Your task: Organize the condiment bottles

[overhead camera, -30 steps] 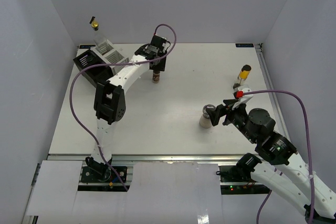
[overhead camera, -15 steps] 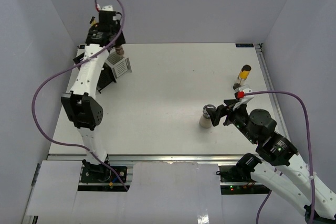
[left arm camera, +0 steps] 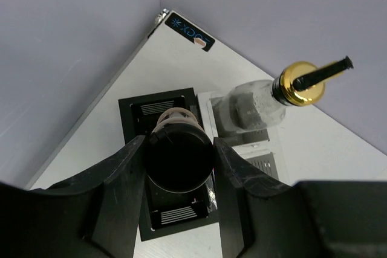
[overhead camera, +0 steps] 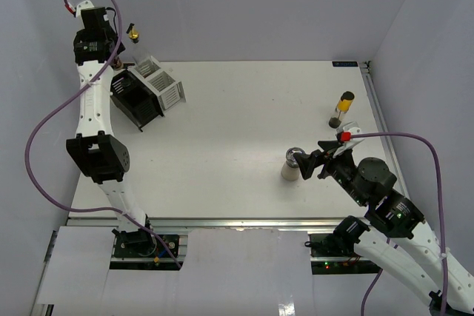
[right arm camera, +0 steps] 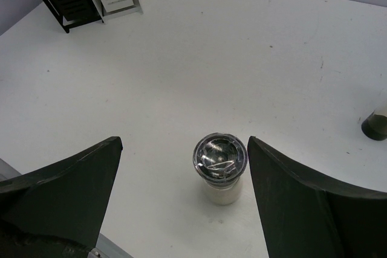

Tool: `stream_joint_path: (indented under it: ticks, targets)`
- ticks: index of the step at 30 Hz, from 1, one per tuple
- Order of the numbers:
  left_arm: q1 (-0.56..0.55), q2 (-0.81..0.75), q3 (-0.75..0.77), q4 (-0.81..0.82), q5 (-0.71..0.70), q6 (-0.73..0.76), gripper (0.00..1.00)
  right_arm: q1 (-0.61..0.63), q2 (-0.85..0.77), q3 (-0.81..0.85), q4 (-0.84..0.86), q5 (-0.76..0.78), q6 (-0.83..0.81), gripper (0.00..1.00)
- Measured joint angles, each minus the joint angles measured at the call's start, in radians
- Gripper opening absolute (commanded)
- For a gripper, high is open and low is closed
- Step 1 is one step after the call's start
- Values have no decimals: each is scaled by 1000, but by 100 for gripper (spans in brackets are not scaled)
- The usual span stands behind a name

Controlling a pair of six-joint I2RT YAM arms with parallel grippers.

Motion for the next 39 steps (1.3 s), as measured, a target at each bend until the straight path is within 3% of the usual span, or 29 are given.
stream_joint_path:
  ticks: [10, 39]
  targets:
    - [4, 27, -37, 83, -90, 8, 0, 7, -4, 0, 0, 3, 0, 91]
    - [16, 103, -193, 208, -164, 36, 0, 24, 11, -13, 0, 8, 0, 91]
